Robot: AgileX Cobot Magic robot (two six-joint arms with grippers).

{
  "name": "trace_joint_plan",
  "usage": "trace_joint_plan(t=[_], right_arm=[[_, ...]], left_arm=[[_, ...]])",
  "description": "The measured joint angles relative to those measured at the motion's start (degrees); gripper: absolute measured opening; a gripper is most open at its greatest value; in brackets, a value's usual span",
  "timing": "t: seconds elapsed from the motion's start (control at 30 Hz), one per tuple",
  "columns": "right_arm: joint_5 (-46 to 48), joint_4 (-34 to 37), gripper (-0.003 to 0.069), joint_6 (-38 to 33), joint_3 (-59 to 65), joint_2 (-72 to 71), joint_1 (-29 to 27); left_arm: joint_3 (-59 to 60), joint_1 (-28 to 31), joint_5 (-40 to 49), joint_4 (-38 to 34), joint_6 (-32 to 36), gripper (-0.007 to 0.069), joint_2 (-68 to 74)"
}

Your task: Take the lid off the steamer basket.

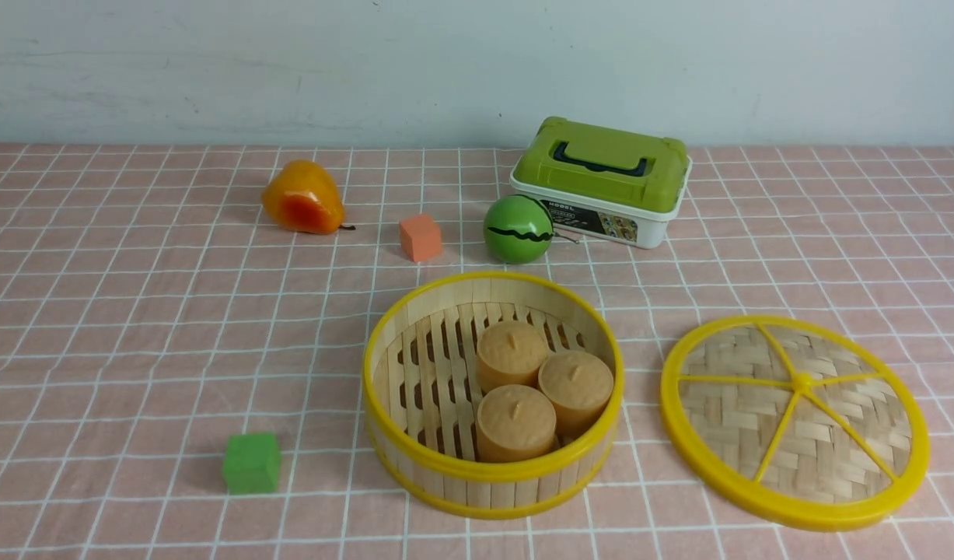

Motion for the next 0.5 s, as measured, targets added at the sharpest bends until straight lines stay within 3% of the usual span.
trace_joint_plan(t=[0.5], right_arm=[[0.0, 0.2, -0.0016, 0.0, 0.0, 0.0, 0.4]], left_arm=[[0.0, 0.0, 0.0, 0.0, 0.0, 0.0239, 0.0]])
